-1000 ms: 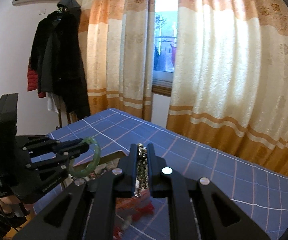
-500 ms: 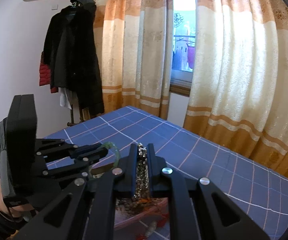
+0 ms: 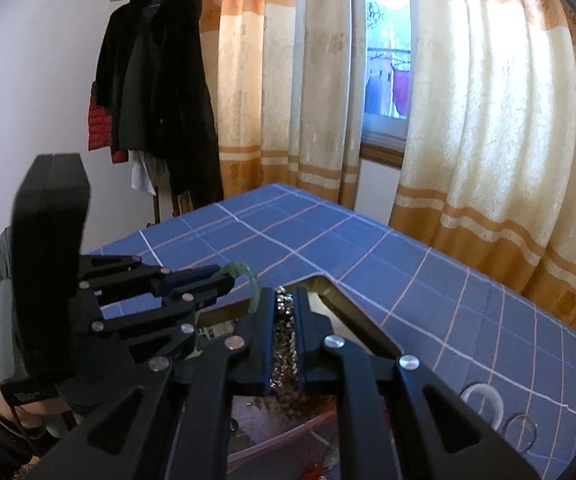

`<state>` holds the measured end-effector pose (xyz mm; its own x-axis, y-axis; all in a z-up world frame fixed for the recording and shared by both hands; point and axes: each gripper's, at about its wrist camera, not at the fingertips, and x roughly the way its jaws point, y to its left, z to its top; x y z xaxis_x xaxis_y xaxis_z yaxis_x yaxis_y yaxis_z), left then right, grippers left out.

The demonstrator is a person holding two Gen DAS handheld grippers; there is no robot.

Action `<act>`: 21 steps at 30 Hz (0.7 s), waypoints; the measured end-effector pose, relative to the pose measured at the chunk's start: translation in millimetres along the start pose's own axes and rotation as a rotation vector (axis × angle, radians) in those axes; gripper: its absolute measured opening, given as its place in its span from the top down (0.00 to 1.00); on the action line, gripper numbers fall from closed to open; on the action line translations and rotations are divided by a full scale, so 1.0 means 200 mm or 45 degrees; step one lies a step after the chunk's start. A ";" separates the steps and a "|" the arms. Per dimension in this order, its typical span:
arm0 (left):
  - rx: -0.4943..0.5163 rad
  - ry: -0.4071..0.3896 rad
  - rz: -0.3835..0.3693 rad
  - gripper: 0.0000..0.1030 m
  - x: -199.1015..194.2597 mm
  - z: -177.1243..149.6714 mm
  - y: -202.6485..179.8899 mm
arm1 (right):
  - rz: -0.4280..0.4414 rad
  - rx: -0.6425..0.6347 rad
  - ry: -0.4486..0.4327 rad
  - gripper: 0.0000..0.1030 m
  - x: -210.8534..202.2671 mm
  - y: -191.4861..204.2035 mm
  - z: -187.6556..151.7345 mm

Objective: Organize jewelry
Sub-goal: 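Lift the bead chain and green bangle and carry both over the pink tin, then open both tools to drop the bead chain and green bangle into the tin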

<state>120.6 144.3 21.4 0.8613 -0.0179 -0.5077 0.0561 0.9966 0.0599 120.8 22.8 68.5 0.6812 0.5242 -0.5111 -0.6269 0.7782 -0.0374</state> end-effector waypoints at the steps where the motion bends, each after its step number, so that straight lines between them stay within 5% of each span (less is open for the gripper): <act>1: -0.002 0.005 -0.001 0.94 0.01 0.00 0.00 | 0.004 0.005 0.010 0.89 0.01 0.00 -0.01; 21: -0.017 0.070 0.003 0.94 0.10 -0.07 0.03 | 0.028 0.023 0.093 0.89 0.14 0.01 -0.11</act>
<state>130.7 150.6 -0.5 0.8326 -0.0112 -0.5538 0.0467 0.9976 0.0501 129.9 31.5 36.5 0.6375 0.5151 -0.5730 -0.6339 0.7734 -0.0101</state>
